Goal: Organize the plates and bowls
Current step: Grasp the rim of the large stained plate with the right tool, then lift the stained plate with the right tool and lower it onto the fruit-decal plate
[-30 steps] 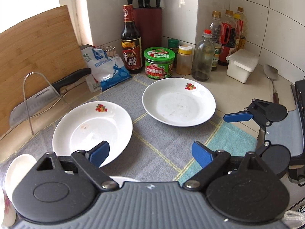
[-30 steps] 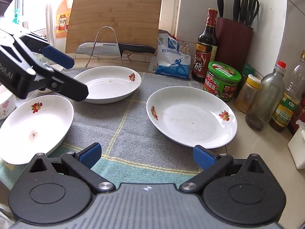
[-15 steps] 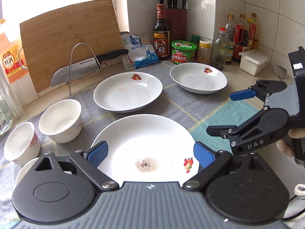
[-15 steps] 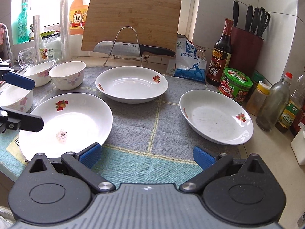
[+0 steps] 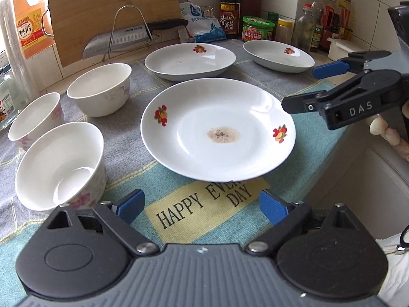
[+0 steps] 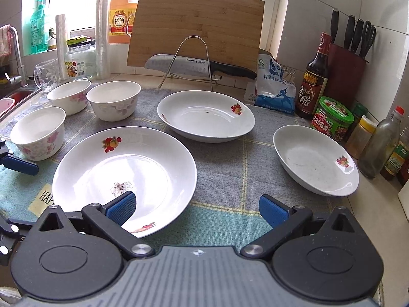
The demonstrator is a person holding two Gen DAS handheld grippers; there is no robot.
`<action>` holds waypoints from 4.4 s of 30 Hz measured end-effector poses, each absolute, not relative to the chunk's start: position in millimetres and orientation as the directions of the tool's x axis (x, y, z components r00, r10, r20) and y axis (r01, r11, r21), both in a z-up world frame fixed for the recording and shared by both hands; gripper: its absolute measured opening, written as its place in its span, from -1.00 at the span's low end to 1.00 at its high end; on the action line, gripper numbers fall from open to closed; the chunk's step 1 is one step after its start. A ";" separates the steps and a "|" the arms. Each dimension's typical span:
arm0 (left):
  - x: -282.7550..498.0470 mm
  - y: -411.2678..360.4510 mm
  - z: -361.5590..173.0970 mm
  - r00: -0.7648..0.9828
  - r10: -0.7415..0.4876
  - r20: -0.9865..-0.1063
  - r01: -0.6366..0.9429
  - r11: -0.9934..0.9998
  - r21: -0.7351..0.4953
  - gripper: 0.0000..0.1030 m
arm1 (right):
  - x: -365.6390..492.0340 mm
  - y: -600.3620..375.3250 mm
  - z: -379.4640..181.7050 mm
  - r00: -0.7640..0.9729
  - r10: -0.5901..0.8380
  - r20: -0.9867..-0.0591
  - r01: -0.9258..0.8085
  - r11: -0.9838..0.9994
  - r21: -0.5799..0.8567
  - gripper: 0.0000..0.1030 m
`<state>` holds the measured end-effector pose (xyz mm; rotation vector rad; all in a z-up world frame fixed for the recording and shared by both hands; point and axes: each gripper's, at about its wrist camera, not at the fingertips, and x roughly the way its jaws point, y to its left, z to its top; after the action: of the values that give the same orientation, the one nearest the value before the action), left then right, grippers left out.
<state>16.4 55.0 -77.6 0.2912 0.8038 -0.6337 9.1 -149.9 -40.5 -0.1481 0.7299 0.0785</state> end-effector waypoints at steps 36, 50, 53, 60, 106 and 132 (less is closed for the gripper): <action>40.5 31.4 -101.1 0.542 -0.469 -0.697 0.661 0.751 0.008 1.00 | 65.4 -142.0 -77.4 0.520 0.318 -0.793 -0.404 0.909 0.100 1.00; 40.9 29.6 -101.1 0.549 -0.464 -0.696 0.655 0.756 0.013 1.00 | 100.8 -144.4 -83.4 0.434 0.400 -0.807 -0.481 0.860 0.168 1.00; 42.5 29.8 -100.8 0.544 -0.466 -0.698 0.660 0.751 0.013 1.00 | 110.4 -148.2 -81.5 0.411 0.410 -0.814 -0.495 0.851 0.178 1.00; 44.9 29.1 -99.6 0.536 -0.468 -0.703 0.674 0.738 0.022 1.00 | 134.0 -154.6 -79.9 0.344 0.490 -0.801 -0.535 0.803 0.262 1.00; 82.5 -55.1 -49.3 0.482 -0.559 -0.675 0.809 0.580 0.097 0.97 | 155.7 -256.4 -24.7 0.385 0.518 -0.764 -0.428 0.833 0.350 1.00; 157.3 -208.2 -65.7 0.377 -0.629 -0.680 0.895 0.436 0.093 0.97 | 186.8 -399.7 -40.0 0.496 0.347 -0.796 -0.235 0.936 0.261 1.00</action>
<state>157.3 -208.2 -65.7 0.4959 0.6188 -1.0263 186.8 -399.7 -40.0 0.1237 0.9911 0.3534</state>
